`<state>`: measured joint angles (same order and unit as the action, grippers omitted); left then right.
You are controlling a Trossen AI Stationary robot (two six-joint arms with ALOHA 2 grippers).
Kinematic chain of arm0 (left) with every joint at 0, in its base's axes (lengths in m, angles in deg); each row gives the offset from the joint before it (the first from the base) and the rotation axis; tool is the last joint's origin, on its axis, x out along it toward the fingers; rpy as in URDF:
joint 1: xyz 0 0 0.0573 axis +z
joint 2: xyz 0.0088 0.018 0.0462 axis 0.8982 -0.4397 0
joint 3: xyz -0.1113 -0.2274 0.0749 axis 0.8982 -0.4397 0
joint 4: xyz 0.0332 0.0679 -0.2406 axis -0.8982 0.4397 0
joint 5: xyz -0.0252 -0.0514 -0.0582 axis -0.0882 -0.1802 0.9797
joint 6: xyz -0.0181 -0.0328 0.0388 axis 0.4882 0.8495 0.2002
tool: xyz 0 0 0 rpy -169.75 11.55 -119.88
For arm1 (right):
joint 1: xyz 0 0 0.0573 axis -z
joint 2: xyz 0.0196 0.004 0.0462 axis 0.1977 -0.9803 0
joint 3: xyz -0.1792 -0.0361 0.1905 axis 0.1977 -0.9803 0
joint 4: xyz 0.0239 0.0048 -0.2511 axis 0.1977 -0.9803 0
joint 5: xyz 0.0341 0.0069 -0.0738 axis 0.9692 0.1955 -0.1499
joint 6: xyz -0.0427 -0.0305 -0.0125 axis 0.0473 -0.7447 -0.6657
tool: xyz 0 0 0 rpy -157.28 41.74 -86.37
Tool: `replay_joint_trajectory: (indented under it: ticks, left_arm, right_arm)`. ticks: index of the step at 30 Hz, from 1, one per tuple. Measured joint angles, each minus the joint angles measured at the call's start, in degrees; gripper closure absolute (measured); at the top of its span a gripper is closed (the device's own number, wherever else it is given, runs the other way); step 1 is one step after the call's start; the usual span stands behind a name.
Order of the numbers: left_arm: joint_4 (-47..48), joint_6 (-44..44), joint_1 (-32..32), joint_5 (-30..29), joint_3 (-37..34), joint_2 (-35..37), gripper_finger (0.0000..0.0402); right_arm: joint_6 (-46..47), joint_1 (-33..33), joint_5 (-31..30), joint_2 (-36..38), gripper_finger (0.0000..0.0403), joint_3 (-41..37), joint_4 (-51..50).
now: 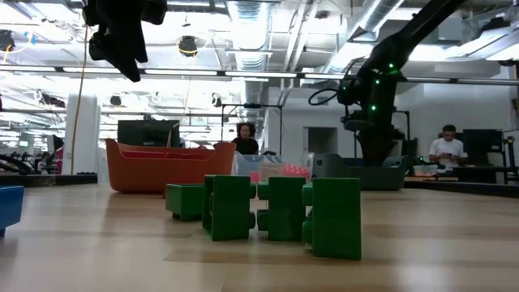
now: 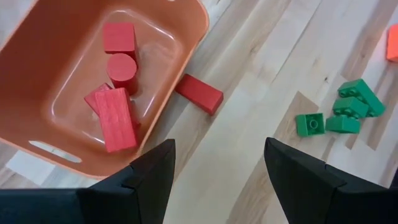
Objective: Sort blocks
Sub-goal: Put the blue game piece into the blue bin, then put the green game piece into the left transparent bin
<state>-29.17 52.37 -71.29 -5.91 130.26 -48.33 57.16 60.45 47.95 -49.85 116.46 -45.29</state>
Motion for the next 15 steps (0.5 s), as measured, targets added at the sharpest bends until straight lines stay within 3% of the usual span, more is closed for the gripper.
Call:
replay_joint_trajectory:
  ticks: [6,11,15]
  left_arm:
    - [0.0,-3.4,0.0,0.1,0.0,0.0,0.0162]
    - [0.0,-8.3,0.0,1.8,0.0,0.0,0.0162]
    - [-1.4,-17.1,-0.6,5.7,0.0,0.0,0.0162]
  right_arm:
    - [0.0,0.3,-0.1,1.9,0.0142,3.5,-4.8]
    - [4.4,-1.6,-0.2,7.9,0.0138,7.6,-9.6]
    - [12.9,-8.5,0.7,14.9,0.0138,7.8,-9.0]
